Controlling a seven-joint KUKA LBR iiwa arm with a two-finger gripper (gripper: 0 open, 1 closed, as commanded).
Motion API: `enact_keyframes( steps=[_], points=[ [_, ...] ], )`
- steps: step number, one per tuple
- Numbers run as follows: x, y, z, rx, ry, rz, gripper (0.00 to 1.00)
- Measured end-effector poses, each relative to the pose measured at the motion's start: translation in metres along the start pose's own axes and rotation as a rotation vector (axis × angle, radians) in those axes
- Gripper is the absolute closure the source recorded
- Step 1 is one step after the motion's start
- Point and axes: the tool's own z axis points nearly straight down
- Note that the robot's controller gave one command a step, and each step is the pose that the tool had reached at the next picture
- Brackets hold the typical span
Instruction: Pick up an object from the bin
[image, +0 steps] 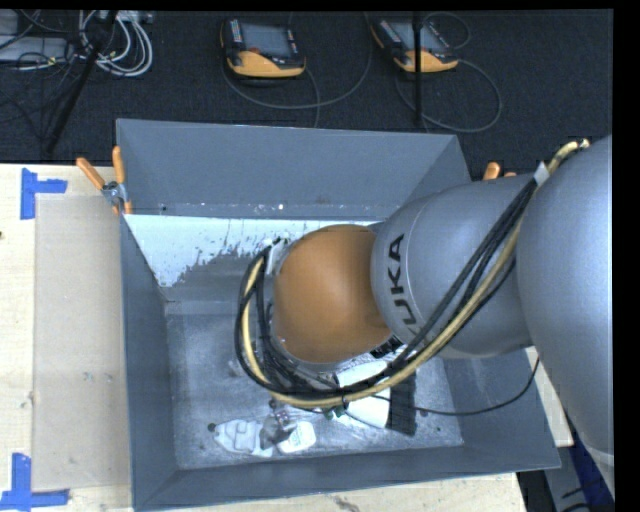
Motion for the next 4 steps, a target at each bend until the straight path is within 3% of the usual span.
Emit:
enact_keyframes(
  steps=[1, 2, 3, 4],
  points=[
    [0.0, 0.02, 0.003, -0.002, -0.002, 0.073, 0.0],
    [0.003, 0.007, 0.059, -0.002, -0.012, -0.008, 0.0],
    [0.004, 0.003, 0.063, -0.007, -0.012, 0.073, 1.0],
    [0.006, 0.003, 0.062, -0.007, -0.01, 0.084, 1.0]
  ],
)
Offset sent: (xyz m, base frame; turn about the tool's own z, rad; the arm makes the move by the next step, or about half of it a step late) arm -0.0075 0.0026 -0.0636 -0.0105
